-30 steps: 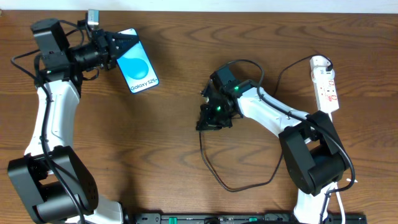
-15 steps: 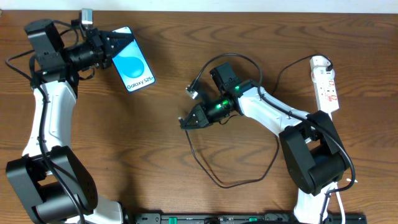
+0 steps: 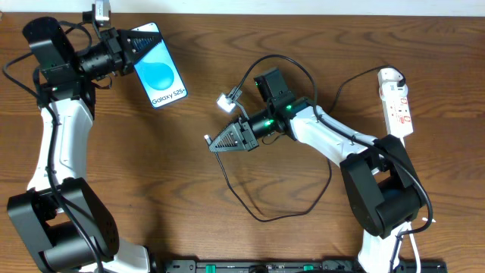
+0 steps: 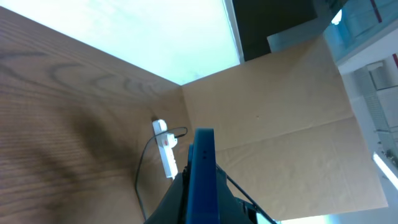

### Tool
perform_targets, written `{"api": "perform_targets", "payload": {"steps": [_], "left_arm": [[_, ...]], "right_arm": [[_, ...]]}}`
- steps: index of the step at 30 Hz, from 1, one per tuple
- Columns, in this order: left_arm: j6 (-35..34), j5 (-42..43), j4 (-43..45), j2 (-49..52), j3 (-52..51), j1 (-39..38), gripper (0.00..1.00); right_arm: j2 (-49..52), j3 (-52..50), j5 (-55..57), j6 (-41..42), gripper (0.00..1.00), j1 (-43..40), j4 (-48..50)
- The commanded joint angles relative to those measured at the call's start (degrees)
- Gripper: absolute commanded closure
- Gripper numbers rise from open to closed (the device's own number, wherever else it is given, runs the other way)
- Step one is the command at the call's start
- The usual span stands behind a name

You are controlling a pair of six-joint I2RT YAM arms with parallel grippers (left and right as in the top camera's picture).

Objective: Plug charger to phone and switch on socket
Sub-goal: 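Lift the plug with the right gripper toward the phone's bottom port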

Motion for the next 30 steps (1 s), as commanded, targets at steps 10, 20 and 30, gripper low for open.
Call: {"api": "perform_targets", "payload": {"steps": [10,20,30], "left_arm": [[-3.8,2.21,4.68,-1.7,1.29,-0.24,0.93],[-5.14,1.97,8.7,-1.7,1.29,-4.07,0.93],[-5.11,-0.13,10.21,-1.7,1.29,-4.74,0.92]], "right_arm": [[-0.17,-0.02,-6.6,-1.38,0.99,-0.02,9.51],[-0.17,-0.02,-6.54,6.29,0.99,0.7,22.03],[-0.17,-0.02,-3.91,14.71,0.99,0.72,35.87]]}}
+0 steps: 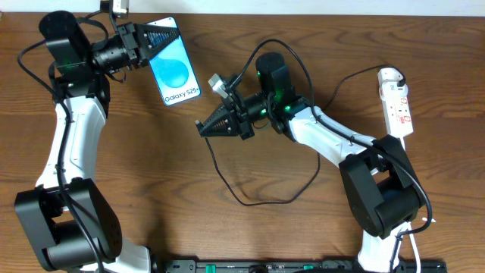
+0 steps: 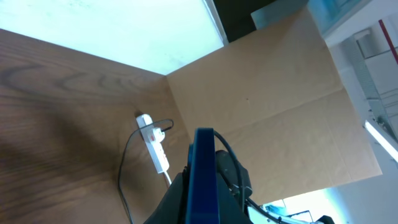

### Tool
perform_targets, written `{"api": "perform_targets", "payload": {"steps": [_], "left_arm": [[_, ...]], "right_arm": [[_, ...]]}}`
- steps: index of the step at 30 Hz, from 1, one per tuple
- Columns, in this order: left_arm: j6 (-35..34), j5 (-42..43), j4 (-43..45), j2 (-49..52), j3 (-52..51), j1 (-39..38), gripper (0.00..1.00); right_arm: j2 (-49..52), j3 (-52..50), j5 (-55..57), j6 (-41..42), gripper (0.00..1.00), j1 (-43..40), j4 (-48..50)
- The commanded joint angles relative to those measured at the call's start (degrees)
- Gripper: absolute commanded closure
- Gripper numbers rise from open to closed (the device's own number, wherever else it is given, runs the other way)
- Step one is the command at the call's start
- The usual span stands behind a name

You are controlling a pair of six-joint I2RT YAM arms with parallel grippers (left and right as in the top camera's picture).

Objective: Plug charger to phone and switch on socket
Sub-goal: 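Lift the plug with the right gripper toward the phone's bottom port, then push the plug into the phone's bottom port held by the left gripper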

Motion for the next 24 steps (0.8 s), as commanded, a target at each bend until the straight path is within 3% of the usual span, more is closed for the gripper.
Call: {"api": "perform_targets", "payload": {"steps": [1,15,24], "left_arm": [[-0.46,-1.53,0.52,-1.7,1.29,0.13,0.92],[0.44,-3.45,0.52,-1.7,1.29,0.13,0.92],[1.7,-3.17,0.5,-1.7,1.27,-0.31,0.93]], "right_arm": [[-0.17,0.11,1.31,4.57,0.99,0.24,2.93],[-0.17,0.11,4.92,7.3,0.99,0.24,10.19],[-0.17,0.11,6.03,16.5,0.99,0.26,20.9]]}}
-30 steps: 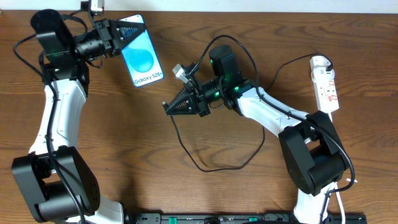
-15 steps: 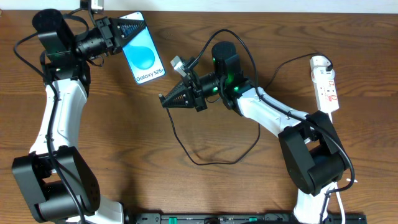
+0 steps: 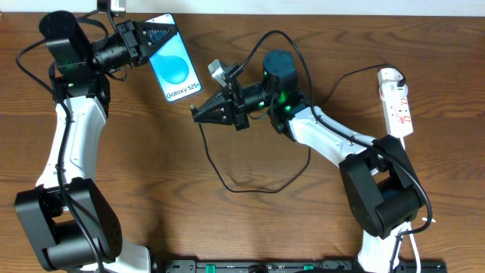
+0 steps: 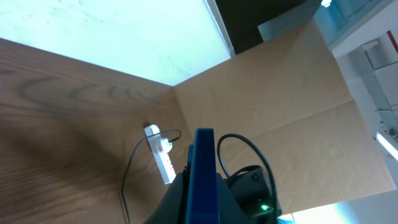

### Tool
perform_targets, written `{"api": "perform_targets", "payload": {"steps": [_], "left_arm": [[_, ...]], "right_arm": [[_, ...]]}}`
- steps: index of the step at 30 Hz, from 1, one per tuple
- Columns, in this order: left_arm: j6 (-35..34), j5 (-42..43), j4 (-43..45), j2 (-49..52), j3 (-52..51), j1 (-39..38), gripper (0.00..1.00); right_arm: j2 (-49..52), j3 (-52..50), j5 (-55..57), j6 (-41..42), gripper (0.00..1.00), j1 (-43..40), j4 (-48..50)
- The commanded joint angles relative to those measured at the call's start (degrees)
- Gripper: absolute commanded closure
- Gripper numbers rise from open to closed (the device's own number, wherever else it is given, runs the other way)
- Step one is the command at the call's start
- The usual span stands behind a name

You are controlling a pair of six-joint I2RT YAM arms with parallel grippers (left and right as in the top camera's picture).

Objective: Plug charger to phone and switch on socket
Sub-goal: 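Push the plug into the phone's bottom port held by the left gripper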

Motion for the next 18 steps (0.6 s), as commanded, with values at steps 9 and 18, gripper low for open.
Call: {"api": "perform_targets", "payload": {"steps": [9,18], "left_arm": [[1.33,1.53,0.5,-1.7,1.27,-0.66,0.93],[1.31,2.14,0.48,-1.7,1.27,-0.79,0.92]], "right_arm": [[-0.15,0.11,2.12,5.31,0.99,0.24,0.83],[-0.17,0.11,3.72,7.3,0.99,0.26,0.7]]}}
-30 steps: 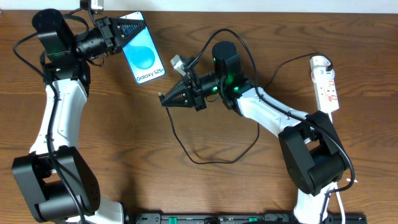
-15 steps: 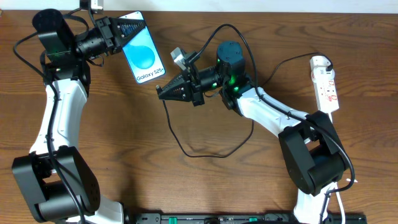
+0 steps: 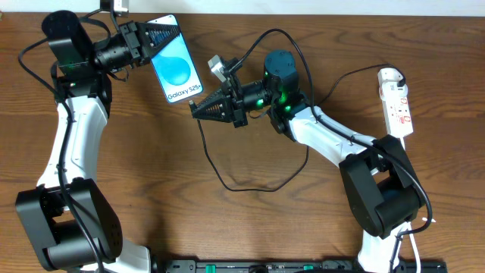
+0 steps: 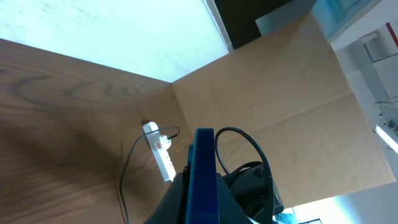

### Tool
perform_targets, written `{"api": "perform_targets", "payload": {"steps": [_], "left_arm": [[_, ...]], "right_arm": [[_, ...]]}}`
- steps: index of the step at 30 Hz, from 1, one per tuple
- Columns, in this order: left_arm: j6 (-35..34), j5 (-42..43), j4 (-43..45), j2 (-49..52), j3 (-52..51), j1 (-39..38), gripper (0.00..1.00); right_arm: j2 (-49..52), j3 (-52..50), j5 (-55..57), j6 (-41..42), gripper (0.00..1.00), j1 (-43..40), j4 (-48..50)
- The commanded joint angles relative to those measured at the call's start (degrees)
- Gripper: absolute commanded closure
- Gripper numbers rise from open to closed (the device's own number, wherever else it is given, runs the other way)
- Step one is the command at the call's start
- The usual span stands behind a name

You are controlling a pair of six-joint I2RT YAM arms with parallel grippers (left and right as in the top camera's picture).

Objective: Plug charger to phone and switch on socket
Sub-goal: 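Push the plug into the phone's bottom port held by the left gripper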

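The phone (image 3: pixel 178 68), its blue screen reading Galaxy S25+, is held off the table at the top left, with my left gripper (image 3: pixel 158 35) shut on its upper end. In the left wrist view the phone (image 4: pixel 203 168) shows edge-on as a blue bar between the fingers. My right gripper (image 3: pixel 195 109) is shut on the plug end of the black charger cable (image 3: pixel 227 178). Its tip sits just right of and below the phone's lower edge, a small gap apart. The plug itself is too small to make out. The white socket strip (image 3: pixel 397 102) lies at the far right.
The cable loops across the middle of the wooden table (image 3: pixel 136 197) and runs under my right arm toward the socket strip (image 4: pixel 160 155). A brown cardboard wall stands behind the strip in the left wrist view. A black rail runs along the front edge.
My right gripper has edged slightly up and left, closer to the phone's lower edge. The phone and left gripper have barely shifted.
First my left gripper held the phone at the top left, while my right gripper held the cable end lower, mid-table. Then the phone was further right and the right gripper higher and nearer. The gap kept shrinking; now the tip is beside the phone's lower edge.
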Motion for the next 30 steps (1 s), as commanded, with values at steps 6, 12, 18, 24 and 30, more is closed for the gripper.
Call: {"api": "perform_targets", "payload": {"steps": [6,12,18,24,30], "left_arm": [[0.48,1.36,0.48,-1.7,1.27,-1.33,0.92],[0.46,1.38,0.48,-1.7,1.27,-1.57,0.93],[0.46,1.4,0.46,-1.7,1.27,-1.57,0.92],[0.46,1.38,0.48,-1.7,1.27,-1.57,0.92],[0.5,2.29,0.52,-1.7,1.27,-1.57,0.92]], "right_arm": [[-0.17,0.11,1.68,1.84,0.99,0.31,-0.02],[-0.15,0.11,1.84,1.95,0.99,0.74,0.0],[-0.17,0.11,1.84,1.95,0.99,0.72,0.0],[-0.15,0.11,1.86,1.97,0.99,0.74,-0.02],[-0.17,0.11,1.86,1.97,0.99,0.72,-0.48]]}}
